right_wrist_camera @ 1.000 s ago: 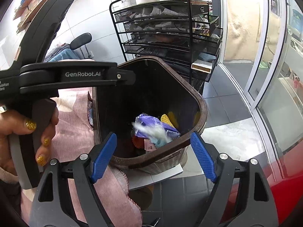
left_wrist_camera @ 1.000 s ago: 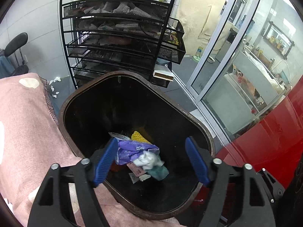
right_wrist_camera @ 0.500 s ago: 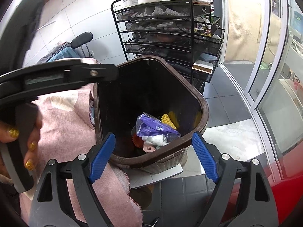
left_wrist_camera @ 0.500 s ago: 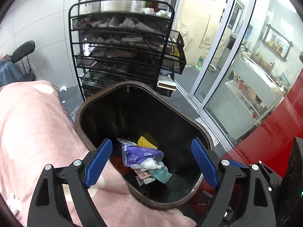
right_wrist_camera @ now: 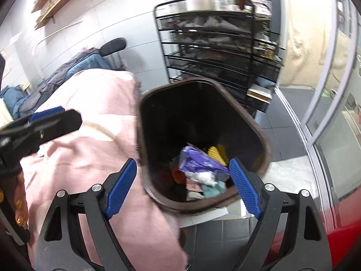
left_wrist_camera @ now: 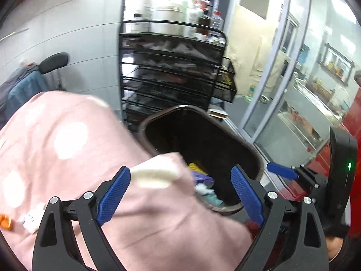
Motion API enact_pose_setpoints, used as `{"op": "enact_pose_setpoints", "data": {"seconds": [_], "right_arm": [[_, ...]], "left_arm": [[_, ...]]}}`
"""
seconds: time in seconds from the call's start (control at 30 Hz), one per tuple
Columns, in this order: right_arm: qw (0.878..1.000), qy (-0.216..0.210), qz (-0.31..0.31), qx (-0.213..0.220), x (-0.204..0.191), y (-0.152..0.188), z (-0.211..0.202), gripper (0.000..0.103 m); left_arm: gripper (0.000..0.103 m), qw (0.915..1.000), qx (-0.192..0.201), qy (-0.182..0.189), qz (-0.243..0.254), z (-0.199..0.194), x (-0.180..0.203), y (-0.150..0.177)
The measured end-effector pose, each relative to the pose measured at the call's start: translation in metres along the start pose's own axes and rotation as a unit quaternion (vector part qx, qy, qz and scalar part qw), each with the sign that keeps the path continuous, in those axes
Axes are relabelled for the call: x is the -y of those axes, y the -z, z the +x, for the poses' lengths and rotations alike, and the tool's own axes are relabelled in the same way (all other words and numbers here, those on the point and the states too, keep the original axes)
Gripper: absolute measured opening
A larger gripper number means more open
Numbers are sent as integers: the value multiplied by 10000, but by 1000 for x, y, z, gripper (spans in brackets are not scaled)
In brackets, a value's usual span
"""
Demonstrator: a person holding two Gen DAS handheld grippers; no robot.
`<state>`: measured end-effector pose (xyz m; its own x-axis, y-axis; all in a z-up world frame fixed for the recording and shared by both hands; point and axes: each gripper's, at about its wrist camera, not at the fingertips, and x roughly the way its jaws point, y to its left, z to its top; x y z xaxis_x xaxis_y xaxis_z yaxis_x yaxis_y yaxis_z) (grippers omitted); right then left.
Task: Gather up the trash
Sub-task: 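Move both tools back over the table toward the orange peel and wrapper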
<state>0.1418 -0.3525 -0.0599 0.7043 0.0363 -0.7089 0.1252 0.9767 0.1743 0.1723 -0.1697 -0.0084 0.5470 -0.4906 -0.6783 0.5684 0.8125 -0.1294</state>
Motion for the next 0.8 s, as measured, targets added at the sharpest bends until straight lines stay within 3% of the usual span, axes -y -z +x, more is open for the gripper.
{"op": "enact_pose_setpoints", "data": {"seconds": [0.33, 0.53, 0.8], "right_arm": [[9928, -893, -769, -221, -75, -11, 7, 84], [9842, -1300, -1131, -398, -115, -13, 13, 84], [9745, -1571, -1505, -543, -162, -11, 19, 84]], "left_arm": [[89, 9944, 35, -890, -571, -54, -88, 35], [89, 9813, -82, -1639, -1009, -80, -152, 63], [88, 9659, -398, -2231, -1251, -90, -207, 87]]}}
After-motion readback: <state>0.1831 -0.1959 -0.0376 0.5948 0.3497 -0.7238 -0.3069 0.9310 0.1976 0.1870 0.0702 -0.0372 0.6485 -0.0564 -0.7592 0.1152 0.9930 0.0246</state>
